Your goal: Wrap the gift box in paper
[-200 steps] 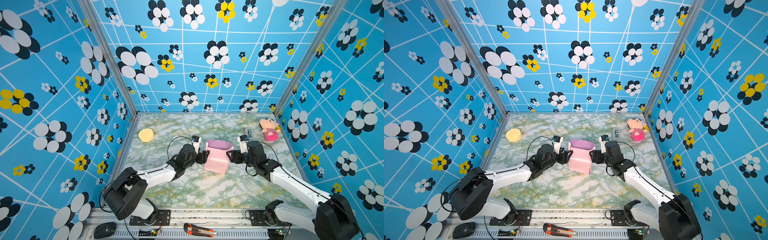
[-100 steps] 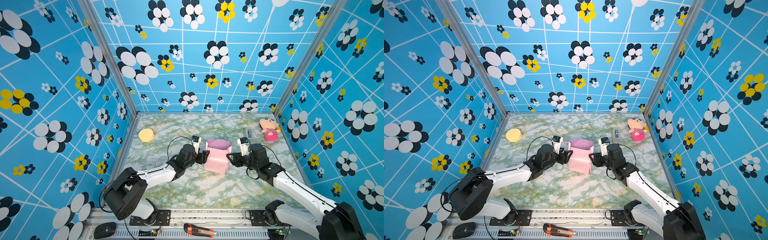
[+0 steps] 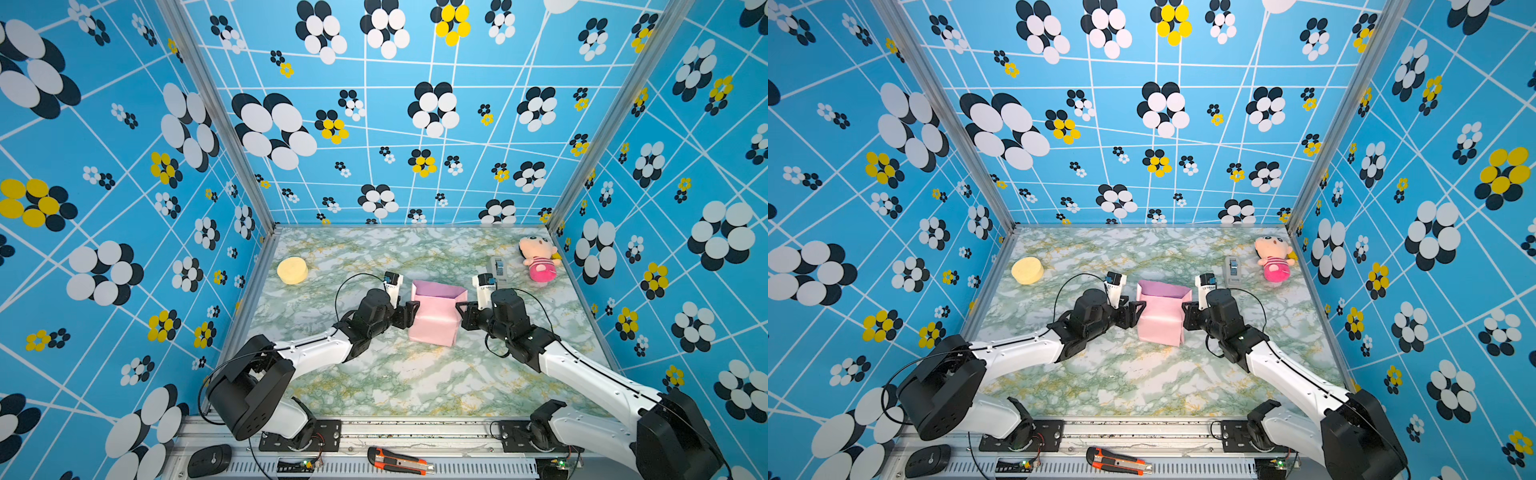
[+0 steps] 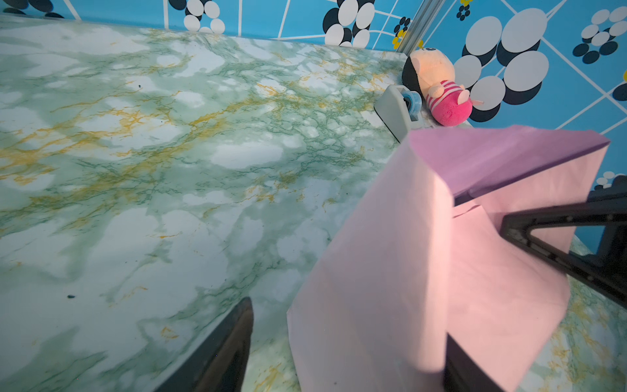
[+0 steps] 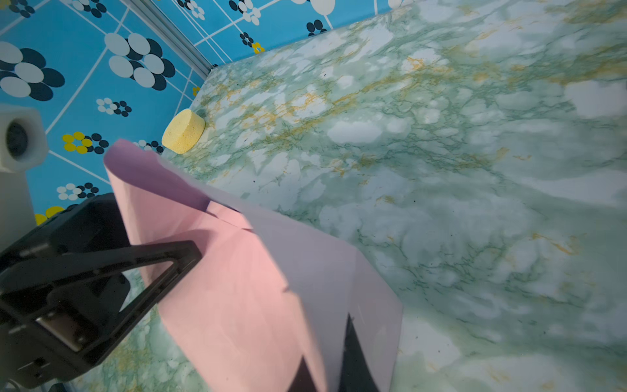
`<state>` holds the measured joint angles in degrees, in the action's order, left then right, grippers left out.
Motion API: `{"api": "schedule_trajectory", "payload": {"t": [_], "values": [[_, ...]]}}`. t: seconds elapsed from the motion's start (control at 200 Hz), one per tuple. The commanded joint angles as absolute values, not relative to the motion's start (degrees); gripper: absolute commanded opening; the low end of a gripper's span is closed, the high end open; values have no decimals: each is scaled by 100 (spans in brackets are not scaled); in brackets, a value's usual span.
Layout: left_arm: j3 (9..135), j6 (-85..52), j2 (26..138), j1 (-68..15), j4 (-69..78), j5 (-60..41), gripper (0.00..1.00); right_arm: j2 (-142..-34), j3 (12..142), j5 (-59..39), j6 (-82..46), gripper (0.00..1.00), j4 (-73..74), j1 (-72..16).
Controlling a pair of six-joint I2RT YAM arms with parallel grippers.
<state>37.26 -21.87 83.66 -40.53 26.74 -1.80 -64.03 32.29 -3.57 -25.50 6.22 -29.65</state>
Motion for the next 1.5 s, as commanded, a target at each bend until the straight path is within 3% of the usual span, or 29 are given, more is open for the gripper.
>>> {"api": "schedule_trajectory", "payload": {"t": [0.0,0.045,0.125,0.37,0.58,0.64,0.795,1.215,1.494], "values": [[3649,-2125,8368,-4068,2136,-14,71,-6270,3247,-86,-2515,31,441,-3013],[3656,-2118,8367,-4069,2132,-1,71,-6141,3232,-31,-2490,39,341,-3039],[3652,-2114,8375,-4069,2123,0,71,-5902,3145,131,-2493,40,183,-3074],[3694,-2089,8402,-4085,2068,-5,71,-5872,3213,222,-2524,12,184,-3145],[3708,-2065,8332,-4087,2036,74,71,-6012,3340,407,-2452,5,166,-3287],[3748,-2050,8314,-4086,1973,79,71,-5988,3349,356,-2477,8,184,-3283],[3796,-2046,8282,-4100,1822,111,71,-5760,3306,-42,-2527,32,193,-3287],[3792,-2033,8183,-4137,1723,177,71,-5938,3359,-665,-2630,34,405,-3287],[3829,-2007,8148,-4140,1681,170,71,-5108,2999,-868,-2839,46,609,-3063]]}}
